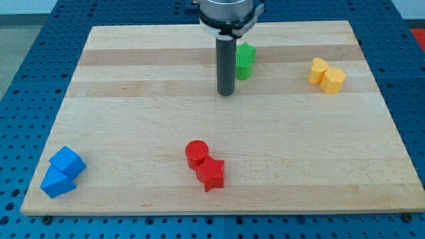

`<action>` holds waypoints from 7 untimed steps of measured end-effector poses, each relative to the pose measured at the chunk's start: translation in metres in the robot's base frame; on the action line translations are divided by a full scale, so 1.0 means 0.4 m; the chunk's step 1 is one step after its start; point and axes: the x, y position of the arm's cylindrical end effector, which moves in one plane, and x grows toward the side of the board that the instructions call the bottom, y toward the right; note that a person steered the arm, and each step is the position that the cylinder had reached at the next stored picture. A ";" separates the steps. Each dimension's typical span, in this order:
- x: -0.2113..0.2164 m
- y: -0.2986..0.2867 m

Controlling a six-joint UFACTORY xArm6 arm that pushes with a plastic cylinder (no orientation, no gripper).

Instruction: Push the red star along with the red circle a bit left and up

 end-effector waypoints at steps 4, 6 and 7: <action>0.411 0.072; 0.553 0.050; 0.550 0.050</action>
